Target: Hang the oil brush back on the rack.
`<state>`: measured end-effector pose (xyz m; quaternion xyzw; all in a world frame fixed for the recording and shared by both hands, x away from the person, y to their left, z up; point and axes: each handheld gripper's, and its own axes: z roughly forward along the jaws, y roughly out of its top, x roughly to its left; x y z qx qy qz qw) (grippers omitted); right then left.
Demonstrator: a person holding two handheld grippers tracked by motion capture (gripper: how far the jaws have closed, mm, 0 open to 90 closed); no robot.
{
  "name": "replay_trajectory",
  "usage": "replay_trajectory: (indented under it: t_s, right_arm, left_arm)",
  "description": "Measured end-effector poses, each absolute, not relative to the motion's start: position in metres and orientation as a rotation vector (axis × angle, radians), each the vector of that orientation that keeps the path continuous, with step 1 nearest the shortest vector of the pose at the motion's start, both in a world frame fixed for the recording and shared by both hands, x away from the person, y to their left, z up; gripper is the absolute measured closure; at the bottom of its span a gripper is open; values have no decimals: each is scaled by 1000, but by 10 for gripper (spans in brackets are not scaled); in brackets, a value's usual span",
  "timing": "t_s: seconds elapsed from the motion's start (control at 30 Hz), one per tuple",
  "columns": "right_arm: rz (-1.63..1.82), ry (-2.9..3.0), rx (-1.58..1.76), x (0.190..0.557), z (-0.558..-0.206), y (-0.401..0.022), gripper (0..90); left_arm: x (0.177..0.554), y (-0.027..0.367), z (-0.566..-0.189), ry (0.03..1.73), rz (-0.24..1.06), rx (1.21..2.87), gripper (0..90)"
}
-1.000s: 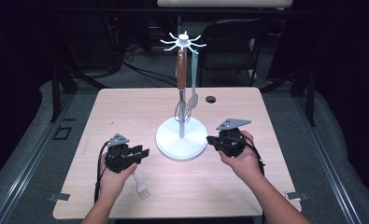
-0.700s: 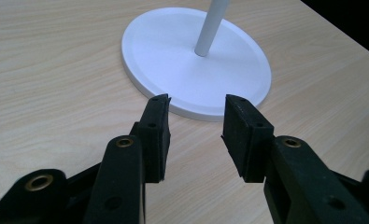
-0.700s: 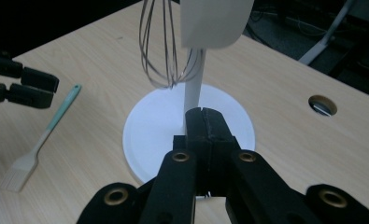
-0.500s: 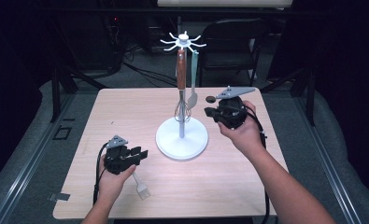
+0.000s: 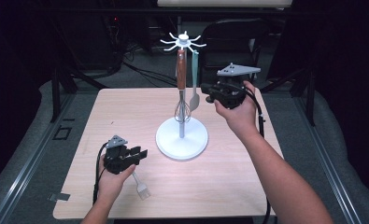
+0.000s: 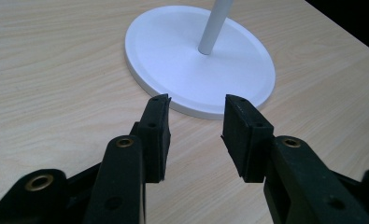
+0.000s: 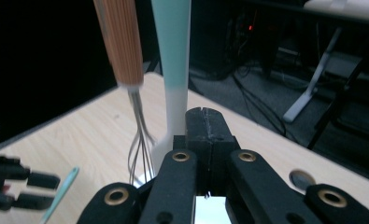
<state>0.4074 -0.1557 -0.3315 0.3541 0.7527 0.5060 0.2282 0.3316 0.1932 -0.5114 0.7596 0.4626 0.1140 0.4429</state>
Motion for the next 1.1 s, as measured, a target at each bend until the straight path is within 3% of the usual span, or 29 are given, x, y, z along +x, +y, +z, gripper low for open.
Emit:
replay_trajectory:
  t_s: [0.63, 1.1]
  right_arm:
    - [1544, 1844, 944, 423, -281, -154, 900]
    - [1568, 1812, 865, 411, -263, -148, 900]
  left_arm:
    - [333, 197, -510, 1142, 276, 1867, 615]
    - [332, 195, -510, 1143, 277, 1871, 619]
